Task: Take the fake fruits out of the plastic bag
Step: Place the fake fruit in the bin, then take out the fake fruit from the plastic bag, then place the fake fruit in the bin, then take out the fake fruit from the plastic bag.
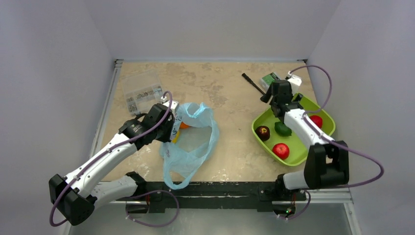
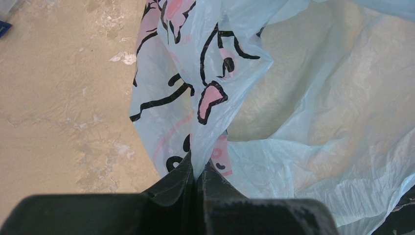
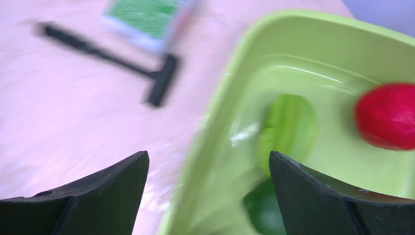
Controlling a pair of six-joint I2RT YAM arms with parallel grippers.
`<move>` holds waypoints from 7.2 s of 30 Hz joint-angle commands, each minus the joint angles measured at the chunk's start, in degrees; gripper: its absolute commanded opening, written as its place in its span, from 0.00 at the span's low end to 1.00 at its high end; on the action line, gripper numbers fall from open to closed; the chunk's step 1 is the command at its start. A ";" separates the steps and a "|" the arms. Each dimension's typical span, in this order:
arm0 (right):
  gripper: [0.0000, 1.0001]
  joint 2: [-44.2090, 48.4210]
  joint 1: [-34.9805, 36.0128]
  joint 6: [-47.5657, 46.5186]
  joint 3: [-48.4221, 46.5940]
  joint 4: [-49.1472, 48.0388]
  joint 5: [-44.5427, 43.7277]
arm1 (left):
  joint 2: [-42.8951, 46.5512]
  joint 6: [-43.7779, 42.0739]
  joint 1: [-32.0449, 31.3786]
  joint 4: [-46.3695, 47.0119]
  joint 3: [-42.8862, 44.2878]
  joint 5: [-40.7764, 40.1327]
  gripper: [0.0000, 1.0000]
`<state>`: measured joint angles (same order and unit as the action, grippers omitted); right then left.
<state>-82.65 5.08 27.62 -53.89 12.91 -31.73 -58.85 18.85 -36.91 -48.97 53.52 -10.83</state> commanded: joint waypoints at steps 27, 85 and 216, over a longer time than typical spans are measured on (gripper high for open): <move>0.42 0.20 63.68 30.69 7.48 -32.00 5.24 | 4.86 -0.04 -0.32 3.81 -1.38 -1.46 0.00; 0.00 -15.77 50.64 33.84 3.45 -38.01 5.60 | 5.71 -5.34 -0.37 12.58 -6.08 -2.71 0.00; 0.41 -7.63 68.90 13.18 4.05 -40.63 -11.52 | 21.53 -25.55 -0.89 33.17 -15.52 7.00 0.00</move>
<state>-88.14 75.11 32.01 -48.36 -23.05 -33.71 -38.70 -7.07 -37.32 -19.97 38.50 -3.90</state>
